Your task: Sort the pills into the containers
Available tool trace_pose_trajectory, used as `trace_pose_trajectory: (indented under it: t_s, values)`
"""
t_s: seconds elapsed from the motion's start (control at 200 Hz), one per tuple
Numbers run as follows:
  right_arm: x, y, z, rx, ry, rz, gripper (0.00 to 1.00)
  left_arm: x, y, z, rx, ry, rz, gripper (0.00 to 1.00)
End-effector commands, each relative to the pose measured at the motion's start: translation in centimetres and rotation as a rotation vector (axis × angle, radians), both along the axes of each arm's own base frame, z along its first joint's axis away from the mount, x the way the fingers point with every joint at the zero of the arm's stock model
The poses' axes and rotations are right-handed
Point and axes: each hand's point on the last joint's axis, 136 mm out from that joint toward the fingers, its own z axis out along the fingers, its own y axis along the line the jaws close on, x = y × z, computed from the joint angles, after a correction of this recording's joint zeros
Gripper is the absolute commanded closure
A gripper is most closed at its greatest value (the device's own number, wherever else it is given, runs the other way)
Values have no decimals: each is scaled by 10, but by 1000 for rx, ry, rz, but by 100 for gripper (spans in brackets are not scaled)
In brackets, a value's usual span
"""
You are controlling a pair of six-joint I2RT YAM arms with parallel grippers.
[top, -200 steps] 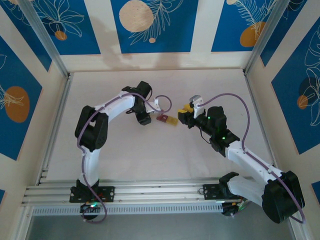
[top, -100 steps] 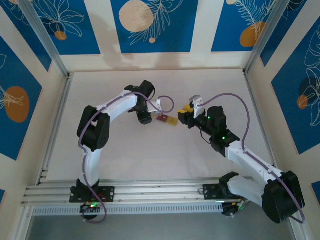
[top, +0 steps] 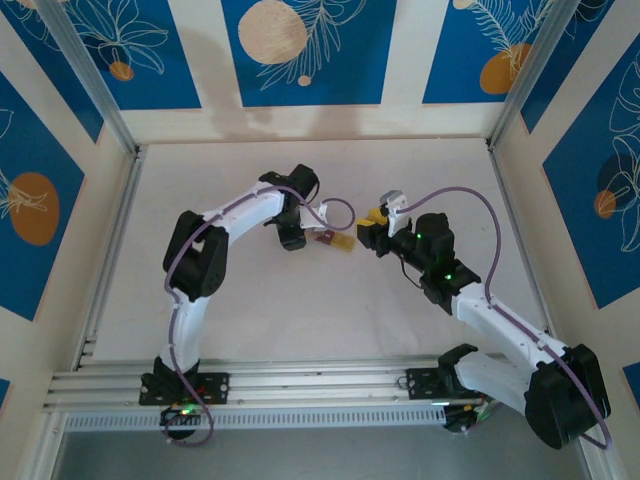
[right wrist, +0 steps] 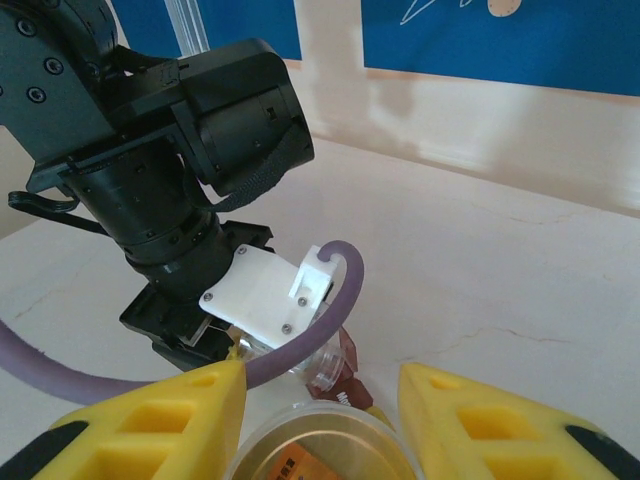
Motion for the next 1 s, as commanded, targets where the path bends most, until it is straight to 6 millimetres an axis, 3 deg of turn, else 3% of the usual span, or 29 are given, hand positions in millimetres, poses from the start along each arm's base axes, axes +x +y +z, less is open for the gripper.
trace_pose_trajectory:
  t_s: [0.0,0.255,0.73,0.995]
  values:
    - [-1,0,14,26,-19,6,100,-2,3,1,48,4,-30,100]
    - [0,2,11,28,-8,9,100,4,11,5,109,-39,-50,100]
    - [1,1,9,16,-8,7,100,9,7,7,49,-64,-10,100]
    - [2,2,8,16,-1,9,100,8,16,8,3,-86,28,100]
